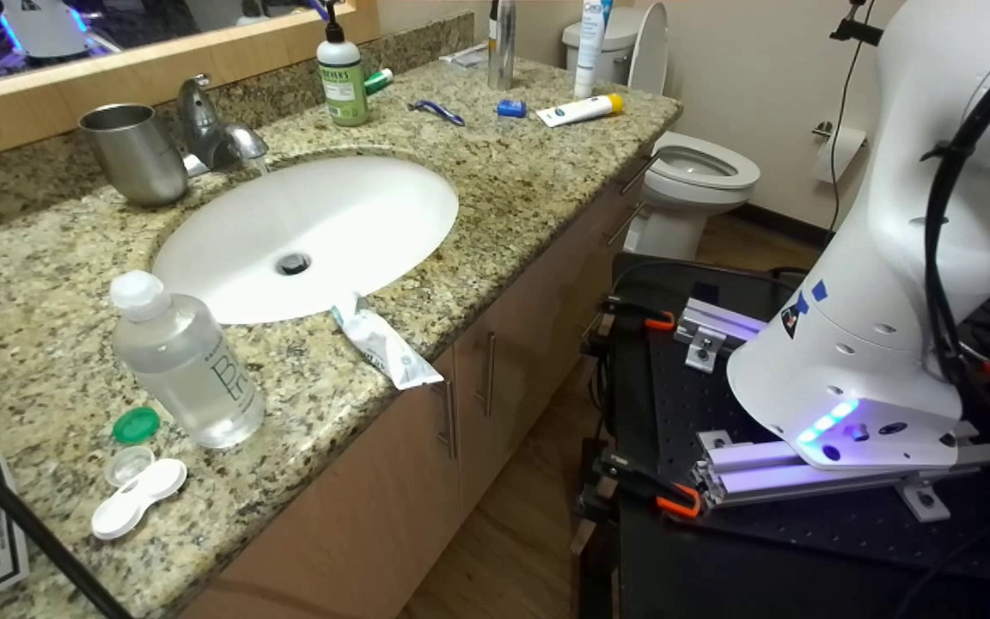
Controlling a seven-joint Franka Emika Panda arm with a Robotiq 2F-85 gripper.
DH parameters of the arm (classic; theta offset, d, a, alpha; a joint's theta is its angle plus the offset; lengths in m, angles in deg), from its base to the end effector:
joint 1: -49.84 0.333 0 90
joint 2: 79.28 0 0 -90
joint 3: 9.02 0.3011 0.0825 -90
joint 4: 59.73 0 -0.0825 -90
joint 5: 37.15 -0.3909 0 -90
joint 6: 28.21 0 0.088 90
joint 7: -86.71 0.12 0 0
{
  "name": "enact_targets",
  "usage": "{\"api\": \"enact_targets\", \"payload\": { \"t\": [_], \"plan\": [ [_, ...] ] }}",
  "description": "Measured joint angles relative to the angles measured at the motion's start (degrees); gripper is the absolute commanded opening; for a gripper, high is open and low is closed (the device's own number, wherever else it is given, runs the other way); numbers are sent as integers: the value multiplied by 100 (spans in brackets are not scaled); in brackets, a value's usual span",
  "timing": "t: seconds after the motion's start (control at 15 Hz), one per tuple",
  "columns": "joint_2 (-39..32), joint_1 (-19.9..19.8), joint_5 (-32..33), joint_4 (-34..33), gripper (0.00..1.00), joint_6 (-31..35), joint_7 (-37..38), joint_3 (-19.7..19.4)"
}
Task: Put the blue toothbrush in the silver cup, remove the toothbrush from the cup and put it on the right side of the counter
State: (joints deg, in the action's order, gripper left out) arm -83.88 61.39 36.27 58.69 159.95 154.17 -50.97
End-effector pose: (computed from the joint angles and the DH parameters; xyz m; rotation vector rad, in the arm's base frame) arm 0.5561 -0.2017 0.4561 2.4923 -0.3985 1.4245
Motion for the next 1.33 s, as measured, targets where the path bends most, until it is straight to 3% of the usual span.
{"api": "enact_targets", "payload": {
  "t": [0.13, 0.53, 0.73, 0.87, 0.93, 1.13, 1.2, 1.33],
  "plan": [
    [-130, 283, 532, -480, 5, 80, 487, -18],
    [-176, 316, 543, -566, 1, 60, 622, -52],
    [-349, 314, 510, -1301, 1, 552, 935, -311],
    [-611, 328, 148, -1812, 1, 1054, 828, -470],
    [-692, 238, -234, -1966, 1, 1068, 470, -283],
    [-706, -364, -1459, -2174, 5, 942, -1038, 1113],
    [-770, -413, -1774, -2240, 5, 966, -1352, 1319],
    [-945, -376, -1927, -2366, 5, 1001, -1441, 1311]
  ]
}}
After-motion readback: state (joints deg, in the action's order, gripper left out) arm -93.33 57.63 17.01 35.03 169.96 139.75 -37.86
